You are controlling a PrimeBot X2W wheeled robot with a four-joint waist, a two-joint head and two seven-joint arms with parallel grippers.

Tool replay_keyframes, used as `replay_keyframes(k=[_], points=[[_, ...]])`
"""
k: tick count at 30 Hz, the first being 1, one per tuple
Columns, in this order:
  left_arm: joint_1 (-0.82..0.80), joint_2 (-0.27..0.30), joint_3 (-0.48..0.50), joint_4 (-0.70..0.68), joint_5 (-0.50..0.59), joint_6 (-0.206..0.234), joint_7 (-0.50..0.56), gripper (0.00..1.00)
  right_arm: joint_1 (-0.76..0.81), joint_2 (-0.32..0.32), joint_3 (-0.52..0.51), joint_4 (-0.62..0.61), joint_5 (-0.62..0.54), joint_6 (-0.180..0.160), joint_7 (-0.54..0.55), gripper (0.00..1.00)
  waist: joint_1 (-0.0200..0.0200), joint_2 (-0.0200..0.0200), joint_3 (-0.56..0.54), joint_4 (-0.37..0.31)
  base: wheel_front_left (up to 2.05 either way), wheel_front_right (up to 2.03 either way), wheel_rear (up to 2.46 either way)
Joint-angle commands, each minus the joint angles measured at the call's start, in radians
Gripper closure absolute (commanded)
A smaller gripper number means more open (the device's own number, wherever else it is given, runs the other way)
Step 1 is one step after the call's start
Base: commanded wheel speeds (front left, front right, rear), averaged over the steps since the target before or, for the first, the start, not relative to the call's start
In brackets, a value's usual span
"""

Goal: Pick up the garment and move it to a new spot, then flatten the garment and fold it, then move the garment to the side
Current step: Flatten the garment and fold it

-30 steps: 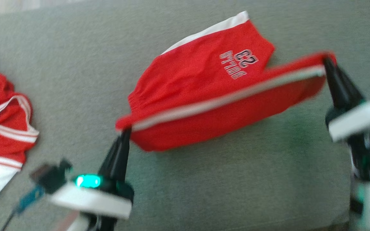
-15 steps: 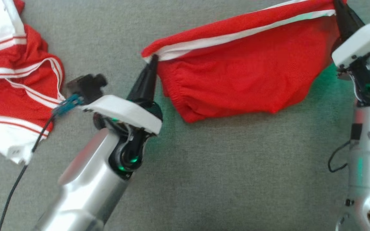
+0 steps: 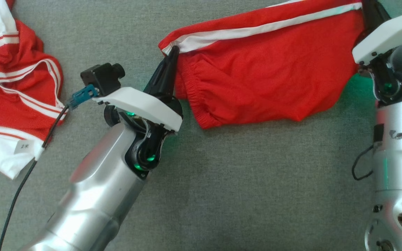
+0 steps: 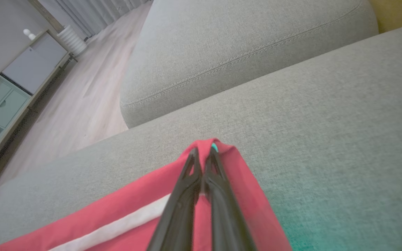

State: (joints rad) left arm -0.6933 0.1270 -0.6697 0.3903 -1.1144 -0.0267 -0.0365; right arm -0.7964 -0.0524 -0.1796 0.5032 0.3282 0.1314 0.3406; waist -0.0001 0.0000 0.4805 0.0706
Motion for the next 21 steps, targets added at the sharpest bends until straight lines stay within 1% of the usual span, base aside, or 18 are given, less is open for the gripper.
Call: replay_keyframes(k=[1,2,3,4,5,6,8,11,13,15,17,19,21], points=[[-0.005,0.006,0.013,-0.006,0.003,0.0,-0.001,1.0,-0.044,0.002,0.024,-0.027,0.012,-0.001,-0.017,1.0,0.0001,0.0,0.0,0.0,0.0,0.0,0.0],[-0.004,0.011,0.009,-0.005,0.01,0.005,-0.002,1.0,-0.048,0.002,0.028,-0.019,0.022,-0.001,-0.031,1.0,0.0001,0.0,-0.001,-0.001,0.0,0.0,0.0],[-0.001,0.013,0.009,-0.005,0.015,0.01,-0.006,0.96,-0.051,0.002,0.035,-0.011,0.025,-0.001,-0.042,0.77,0.0001,0.0,-0.003,-0.001,0.0,0.0,0.0],[0.003,0.014,0.009,-0.005,0.015,0.015,-0.009,0.66,-0.052,0.002,0.044,-0.004,0.026,-0.001,-0.05,0.09,0.0001,0.0,-0.005,-0.001,0.0,0.0,0.0],[0.008,0.014,0.012,-0.006,0.015,0.021,-0.013,0.31,-0.052,0.002,0.053,0.003,0.03,-0.001,-0.05,0.0,0.0001,0.0,-0.006,-0.002,0.0,0.0,0.0],[0.012,0.014,0.013,-0.008,0.017,0.026,-0.017,0.0,-0.052,0.002,0.055,0.006,0.032,-0.001,-0.053,0.0,0.0001,0.0,-0.008,-0.002,0.0,0.0,0.0],[0.02,0.021,0.008,-0.014,0.027,0.037,-0.021,0.0,-0.047,0.001,0.062,0.005,0.034,-0.001,-0.054,0.0,0.0001,0.0,-0.014,-0.005,0.0,0.0,0.0],[0.033,0.045,0.009,-0.03,0.067,0.081,-0.053,0.0,-0.024,-0.021,0.101,-0.033,0.016,-0.001,-0.063,0.0,0.0001,0.0,-0.022,-0.014,0.0,0.0,0.0],[0.049,0.064,0.008,-0.055,0.102,0.116,-0.085,0.0,0.005,-0.062,0.156,-0.075,-0.016,-0.001,-0.06,0.0,0.0001,0.0,-0.029,-0.018,0.0,0.0,0.0],[0.069,0.088,0.01,-0.092,0.142,0.154,-0.127,0.0,0.038,-0.117,0.215,-0.113,-0.066,-0.001,-0.044,0.0,0.0001,0.0,-0.032,-0.024,0.0,0.0,0.0],[0.087,0.117,0.006,-0.134,0.202,0.196,-0.166,0.0,0.065,-0.169,0.26,-0.138,-0.111,-0.001,-0.017,0.0,0.0001,0.0,-0.031,-0.024,0.0,0.0,0.0],[0.107,0.139,0.005,-0.18,0.269,0.237,-0.198,0.0,0.086,-0.197,0.276,-0.143,-0.124,-0.001,0.028,0.0,0.0001,0.0,-0.028,-0.019,0.0,0.0,0.0],[0.131,0.148,0.01,-0.225,0.328,0.271,-0.215,0.0,0.096,-0.224,0.28,-0.144,-0.146,-0.001,0.063,0.0,0.0001,0.0,-0.021,-0.009,0.0,0.0,0.0]])
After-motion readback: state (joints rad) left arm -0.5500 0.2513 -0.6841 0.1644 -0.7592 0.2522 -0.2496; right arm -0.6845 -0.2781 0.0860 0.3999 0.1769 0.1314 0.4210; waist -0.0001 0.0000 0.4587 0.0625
